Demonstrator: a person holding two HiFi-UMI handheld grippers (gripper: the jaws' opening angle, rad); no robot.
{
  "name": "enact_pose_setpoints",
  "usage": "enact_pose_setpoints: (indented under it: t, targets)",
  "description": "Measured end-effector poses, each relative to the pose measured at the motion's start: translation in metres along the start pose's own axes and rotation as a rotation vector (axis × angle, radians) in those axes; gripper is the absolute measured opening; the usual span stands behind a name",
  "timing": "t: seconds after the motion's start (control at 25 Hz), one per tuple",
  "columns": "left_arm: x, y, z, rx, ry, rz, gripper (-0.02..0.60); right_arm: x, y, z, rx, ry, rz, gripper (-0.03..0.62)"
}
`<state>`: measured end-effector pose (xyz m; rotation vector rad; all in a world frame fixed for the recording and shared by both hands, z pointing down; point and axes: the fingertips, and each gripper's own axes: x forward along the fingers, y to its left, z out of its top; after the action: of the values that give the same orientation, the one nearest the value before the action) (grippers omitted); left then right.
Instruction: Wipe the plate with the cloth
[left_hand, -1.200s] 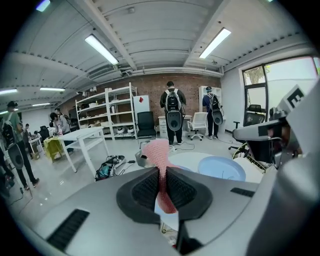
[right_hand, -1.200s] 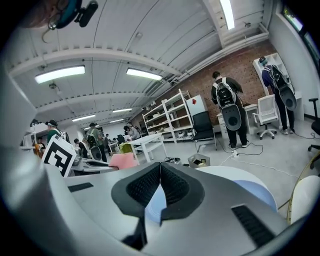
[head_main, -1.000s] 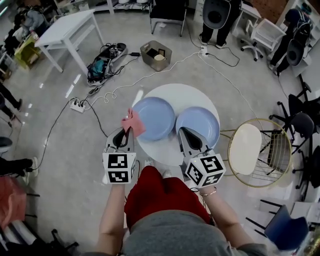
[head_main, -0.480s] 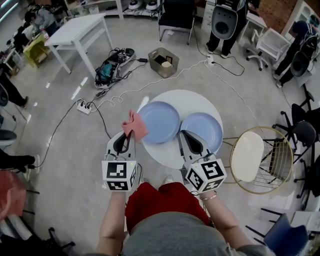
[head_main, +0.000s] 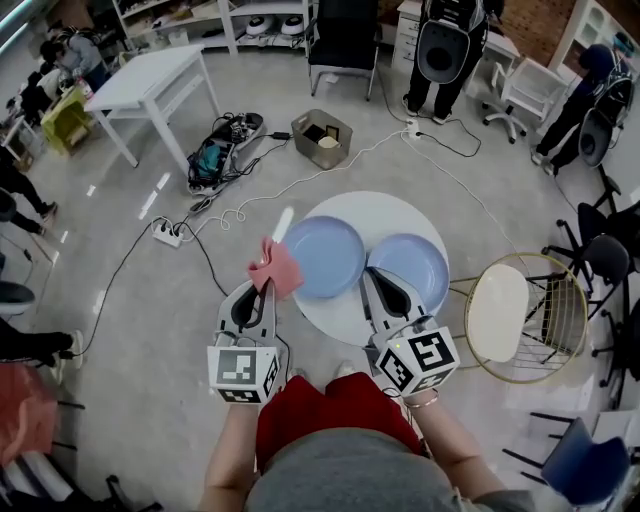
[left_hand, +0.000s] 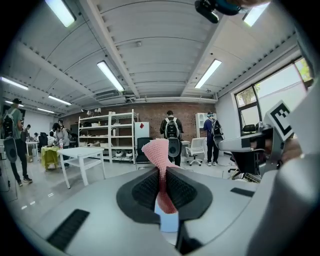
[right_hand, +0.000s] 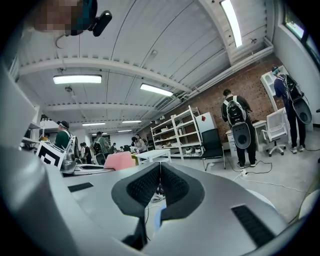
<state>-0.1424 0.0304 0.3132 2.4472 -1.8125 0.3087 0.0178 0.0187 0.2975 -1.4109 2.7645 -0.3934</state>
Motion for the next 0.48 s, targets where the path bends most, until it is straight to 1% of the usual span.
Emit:
enact_pose_setpoints:
  t: [0.2,0.48]
  targets:
    - [-0.01,0.01,0.008,0.0,-0.045,-0.018,0.034,0.001,0.016,0.001,-0.027,-0.012,-0.011,0.029]
    - [-0.017,0.022,0.009,-0.008,-0.068,-0.048,0.034,0.0,0.035,0.008,-0.068,-0.043,-0.041,0.029]
